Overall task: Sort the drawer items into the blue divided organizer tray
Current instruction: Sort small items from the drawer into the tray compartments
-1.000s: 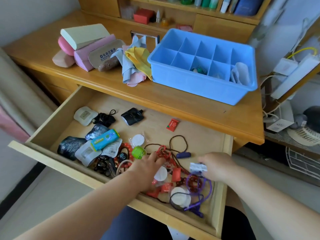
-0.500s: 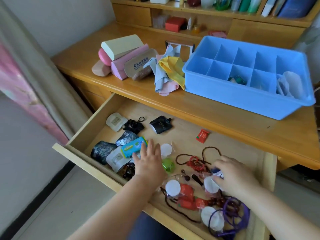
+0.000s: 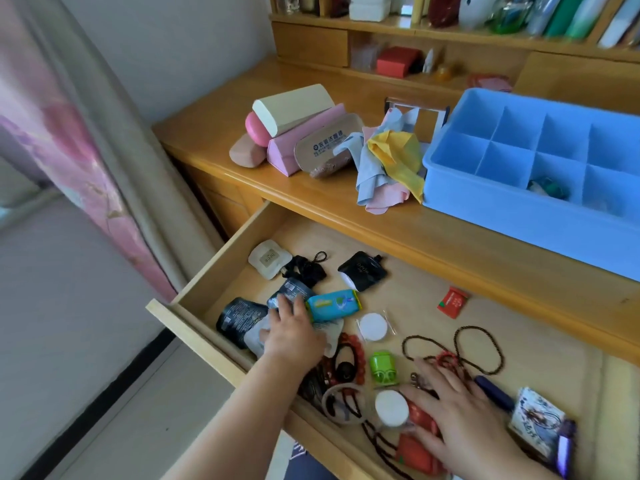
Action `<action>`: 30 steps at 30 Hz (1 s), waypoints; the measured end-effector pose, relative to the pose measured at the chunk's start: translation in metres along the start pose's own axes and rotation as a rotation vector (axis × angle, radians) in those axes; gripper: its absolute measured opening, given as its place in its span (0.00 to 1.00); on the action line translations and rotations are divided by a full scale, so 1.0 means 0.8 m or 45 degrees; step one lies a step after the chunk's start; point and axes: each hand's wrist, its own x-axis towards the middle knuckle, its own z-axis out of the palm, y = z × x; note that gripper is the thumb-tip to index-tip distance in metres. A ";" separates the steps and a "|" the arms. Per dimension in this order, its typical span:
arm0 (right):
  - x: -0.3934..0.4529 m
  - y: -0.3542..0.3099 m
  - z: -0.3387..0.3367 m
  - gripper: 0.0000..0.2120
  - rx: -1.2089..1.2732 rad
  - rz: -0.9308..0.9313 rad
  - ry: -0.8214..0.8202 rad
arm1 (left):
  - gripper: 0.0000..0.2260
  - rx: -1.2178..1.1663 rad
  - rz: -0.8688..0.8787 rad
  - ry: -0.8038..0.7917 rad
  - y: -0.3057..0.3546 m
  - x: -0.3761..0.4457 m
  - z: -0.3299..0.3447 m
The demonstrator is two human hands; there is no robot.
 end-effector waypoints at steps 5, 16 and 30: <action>-0.012 -0.002 -0.002 0.33 0.082 0.153 -0.006 | 0.40 0.047 0.485 -0.133 0.031 -0.013 0.015; -0.027 0.004 -0.016 0.24 -0.093 0.144 -0.121 | 0.36 0.609 0.686 -0.134 -0.015 -0.006 -0.006; -0.030 0.053 -0.016 0.11 0.200 0.175 0.389 | 0.23 0.176 0.933 -0.317 0.009 -0.036 -0.002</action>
